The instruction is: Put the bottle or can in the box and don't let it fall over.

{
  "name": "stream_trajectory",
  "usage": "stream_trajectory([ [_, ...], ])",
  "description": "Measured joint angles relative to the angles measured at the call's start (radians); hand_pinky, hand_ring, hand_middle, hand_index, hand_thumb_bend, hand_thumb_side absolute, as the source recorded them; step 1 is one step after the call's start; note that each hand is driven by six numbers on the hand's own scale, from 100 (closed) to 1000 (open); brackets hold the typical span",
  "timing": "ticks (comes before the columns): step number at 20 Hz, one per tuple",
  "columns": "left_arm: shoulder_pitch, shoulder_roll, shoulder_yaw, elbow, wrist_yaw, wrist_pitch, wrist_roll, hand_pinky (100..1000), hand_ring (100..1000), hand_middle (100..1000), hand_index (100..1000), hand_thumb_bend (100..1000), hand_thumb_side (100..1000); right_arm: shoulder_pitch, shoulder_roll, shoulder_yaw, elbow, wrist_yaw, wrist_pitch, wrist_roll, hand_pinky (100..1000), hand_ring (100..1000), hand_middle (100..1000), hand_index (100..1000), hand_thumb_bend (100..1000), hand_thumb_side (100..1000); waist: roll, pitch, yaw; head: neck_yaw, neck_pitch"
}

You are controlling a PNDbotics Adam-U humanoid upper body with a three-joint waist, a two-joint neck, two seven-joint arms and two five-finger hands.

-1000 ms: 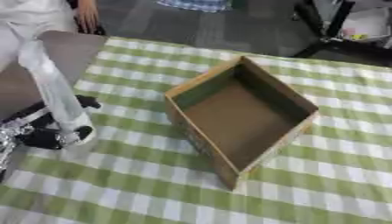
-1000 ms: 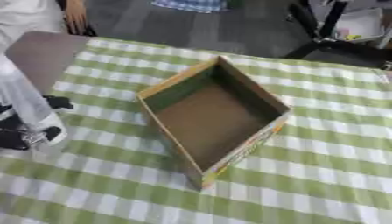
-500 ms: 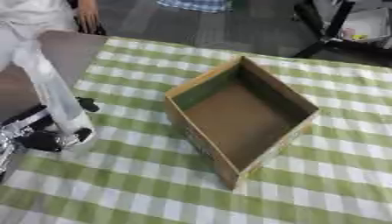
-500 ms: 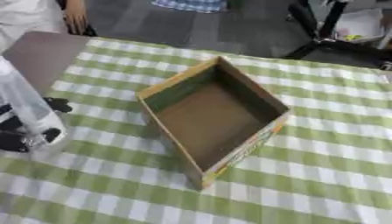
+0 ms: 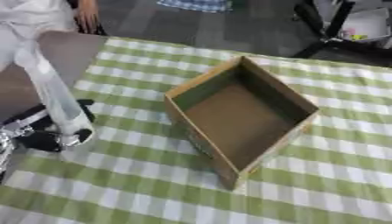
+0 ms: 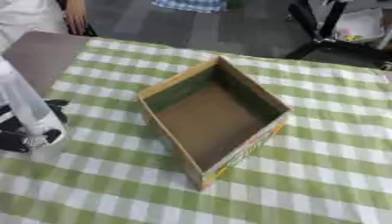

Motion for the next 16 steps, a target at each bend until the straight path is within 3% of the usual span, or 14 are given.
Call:
stream_trajectory([
  [6,0.000,-0.003,0.001,0.003,0.007,0.011,0.034,1000,1000,468,343,100,212,0.000,0.000,0.000,0.000,0.000,0.000,0.000,925,1000,1000,1000,100,612,0.000,0.000,0.000,0.000,0.000],
  [9,0.000,-0.003,0.003,0.001,0.017,0.014,0.036,1000,1000,419,293,100,203,0.000,0.000,0.000,0.000,-0.001,0.000,0.000,926,1000,1000,1000,100,612,0.000,0.000,0.000,0.001,0.000],
  [16,-0.001,-0.010,0.009,-0.016,0.046,0.028,0.036,1000,1000,382,278,100,237,0.001,0.000,0.000,0.000,-0.001,0.000,0.000,926,1000,1000,1000,100,611,0.000,0.000,0.000,0.001,0.000],
])
